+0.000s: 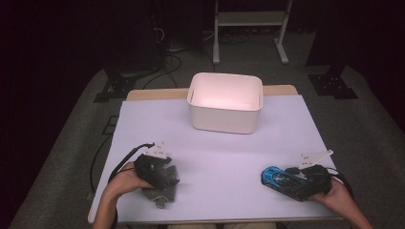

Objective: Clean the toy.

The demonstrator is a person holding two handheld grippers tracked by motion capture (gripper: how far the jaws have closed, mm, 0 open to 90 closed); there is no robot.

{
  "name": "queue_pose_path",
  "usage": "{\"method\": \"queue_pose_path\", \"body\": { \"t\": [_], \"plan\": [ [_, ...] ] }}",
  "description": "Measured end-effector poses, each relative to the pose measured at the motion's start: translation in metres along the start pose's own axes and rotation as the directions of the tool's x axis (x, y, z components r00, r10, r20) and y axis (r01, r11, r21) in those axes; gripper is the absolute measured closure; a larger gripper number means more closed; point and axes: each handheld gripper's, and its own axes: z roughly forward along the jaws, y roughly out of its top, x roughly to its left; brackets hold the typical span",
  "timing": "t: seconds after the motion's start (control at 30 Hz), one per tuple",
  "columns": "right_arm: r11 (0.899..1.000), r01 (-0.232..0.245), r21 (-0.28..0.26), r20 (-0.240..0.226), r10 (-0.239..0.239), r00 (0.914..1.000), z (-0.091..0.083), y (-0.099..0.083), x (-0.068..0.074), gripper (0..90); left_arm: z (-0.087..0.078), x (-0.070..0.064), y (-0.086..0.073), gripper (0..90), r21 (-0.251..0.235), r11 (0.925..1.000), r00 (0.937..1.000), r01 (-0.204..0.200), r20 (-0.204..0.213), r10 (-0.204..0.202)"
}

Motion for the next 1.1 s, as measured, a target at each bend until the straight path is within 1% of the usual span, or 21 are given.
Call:
{"method": "queue_pose_path", "body": {
  "t": [0.07, 0.1, 0.2, 0.27, 0.37, 0.47, 0.5, 0.53, 0.6, 0.67, 0.73, 0.8, 0.9, 1.1],
  "plan": [
    [1.000, 0.001, -0.004, 0.002, -0.001, 1.0000, -0.002, 0.002, 0.000, 21.0, 0.000, 0.000, 0.000, 11.9, -0.004, 1.0000, 1.0000, 0.002, 0.001, -0.002],
    [1.000, 0.005, -0.010, 0.000, -0.005, 1.0000, -0.003, 0.003, 0.001, 20.5, 0.000, 0.000, 0.001, 11.9, -0.003, 1.0000, 1.0000, -0.004, 0.003, 0.004],
    [1.000, 0.011, -0.013, -0.015, -0.012, 0.9998, -0.005, 0.011, 0.001, 19.5, 0.000, -0.001, 0.002, 11.6, 0.000, 1.0000, 1.0000, -0.005, -0.002, 0.005],
    [1.000, 0.019, -0.021, -0.026, -0.019, 0.9995, -0.007, 0.018, 0.001, 19.3, -0.001, -0.001, 0.002, 11.4, 0.002, 0.9999, 0.9999, -0.012, -0.003, 0.012],
    [0.999, 0.034, -0.043, -0.039, -0.035, 0.9986, -0.008, 0.032, 0.000, 18.7, -0.002, -0.001, 0.003, 10.9, -0.011, 0.9999, 0.9999, -0.009, -0.006, 0.009],
    [0.998, 0.042, -0.056, -0.059, -0.046, 0.9972, -0.006, 0.043, -0.003, 18.3, -0.003, -0.001, 0.003, 10.4, -0.011, 0.9999, 0.9999, -0.011, -0.008, 0.011],
    [0.997, 0.044, -0.060, -0.064, -0.048, 0.9968, -0.005, 0.048, -0.004, 18.2, -0.003, -0.001, 0.002, 10.3, -0.012, 0.9999, 0.9999, -0.007, -0.012, 0.007],
    [0.997, 0.049, -0.067, -0.074, -0.054, 0.9958, -0.002, 0.055, -0.006, 17.6, -0.003, -0.001, 0.002, 9.6, -0.006, 0.9999, 0.9998, -0.012, -0.013, 0.012],
    [0.996, 0.050, -0.069, -0.085, -0.056, 0.9948, 0.001, 0.061, -0.007, 17.5, -0.004, -0.002, 0.001, 9.6, -0.009, 0.9999, 0.9998, -0.009, -0.015, 0.009],
    [0.996, 0.059, -0.071, -0.102, -0.066, 0.9926, 0.006, 0.071, -0.008, 17.5, -0.005, -0.003, 0.002, 8.9, -0.014, 0.9999, 0.9998, -0.007, -0.018, 0.007],
    [0.995, 0.067, -0.071, -0.113, -0.074, 0.9909, 0.010, 0.079, -0.007, 17.4, -0.007, -0.002, 0.002, 8.9, -0.010, 0.9998, 0.9997, -0.015, -0.021, 0.015],
    [0.994, 0.075, -0.076, -0.125, -0.084, 0.9886, 0.014, 0.087, -0.007, 17.4, -0.008, -0.003, 0.002, 8.8, -0.022, 0.9997, 0.9997, -0.007, -0.025, 0.006],
    [0.992, 0.092, -0.082, -0.138, -0.102, 0.9852, 0.020, 0.100, -0.006, 17.4, -0.010, -0.003, 0.002, 8.8, -0.026, 0.9996, 0.9996, -0.008, -0.027, 0.007],
    [0.990, 0.121, -0.077, -0.154, -0.132, 0.9792, 0.028, 0.126, -0.006, 17.2, -0.012, -0.002, 0.002, 8.8, -0.017, 0.9998, 0.9990, -0.015, -0.042, 0.014]
  ]
}}
